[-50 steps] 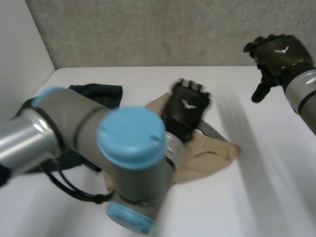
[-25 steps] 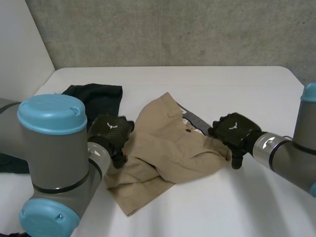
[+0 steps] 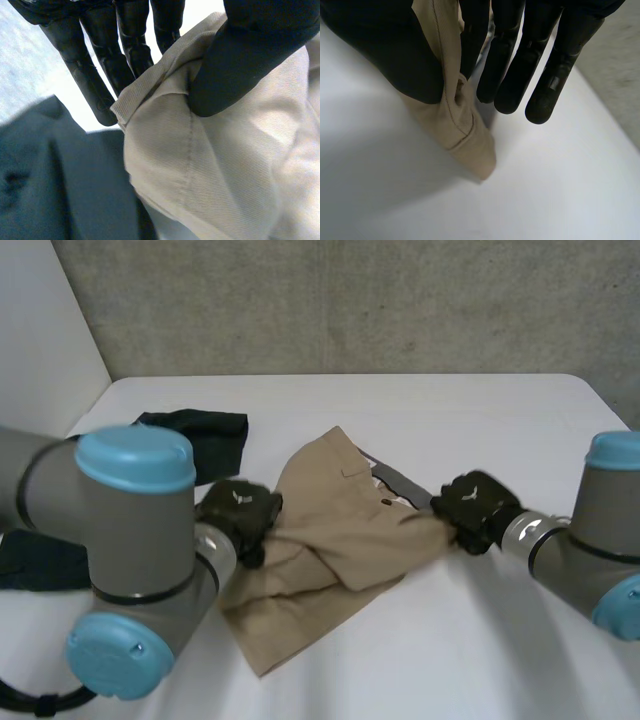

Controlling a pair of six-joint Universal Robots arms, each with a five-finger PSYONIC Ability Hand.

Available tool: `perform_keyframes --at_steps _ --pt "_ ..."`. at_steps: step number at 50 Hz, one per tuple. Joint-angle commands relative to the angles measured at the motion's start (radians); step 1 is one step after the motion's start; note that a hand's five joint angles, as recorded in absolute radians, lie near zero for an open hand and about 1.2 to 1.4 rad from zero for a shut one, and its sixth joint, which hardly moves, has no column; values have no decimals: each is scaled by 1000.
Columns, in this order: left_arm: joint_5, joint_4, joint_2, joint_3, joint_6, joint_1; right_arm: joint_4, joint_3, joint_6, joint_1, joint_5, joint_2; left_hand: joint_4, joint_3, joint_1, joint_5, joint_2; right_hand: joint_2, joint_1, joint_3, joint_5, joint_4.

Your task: Fold the laundry.

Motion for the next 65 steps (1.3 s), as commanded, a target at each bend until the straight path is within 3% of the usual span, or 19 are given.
perform_keyframes --at_steps 1,7,12,20,29,35,41,46,53,65 --pt "-19 -14 150 149 11 7 11 -44 53 -61 18 -215 201 223 271 249 204 226 478 219 250 213" --pt "-18 -10 294 282 12 27 69 -157 176 -106 39 -430 201 223 271 249 204 226 478 219 250 213" --pt "-10 -13 354 325 12 52 260 -332 236 -147 29 -510 201 223 271 249 204 226 478 219 250 213" --pt "-10 -25 330 303 11 46 430 -411 241 -141 35 -509 201 223 271 249 204 226 478 219 250 213" --pt "-13 -31 97 266 11 46 441 -392 228 -130 53 -382 201 223 271 249 204 226 478 219 250 213" --pt "-14 -24 -71 449 41 55 372 -473 242 -61 125 -234 201 223 271 249 204 226 478 219 250 213" --pt "-19 25 -138 762 89 57 48 -660 280 45 245 -134 201 223 271 249 204 226 478 219 250 213" --pt "-63 178 -126 934 92 67 -176 -725 320 51 306 -139 201 223 271 249 204 226 478 219 250 213" --pt "-68 200 -63 826 81 50 -193 -653 356 51 314 -165 201 223 271 249 204 226 478 219 250 213" --pt "-65 251 66 165 74 50 -67 -280 342 14 234 -251 201 223 271 249 204 226 478 219 250 213"
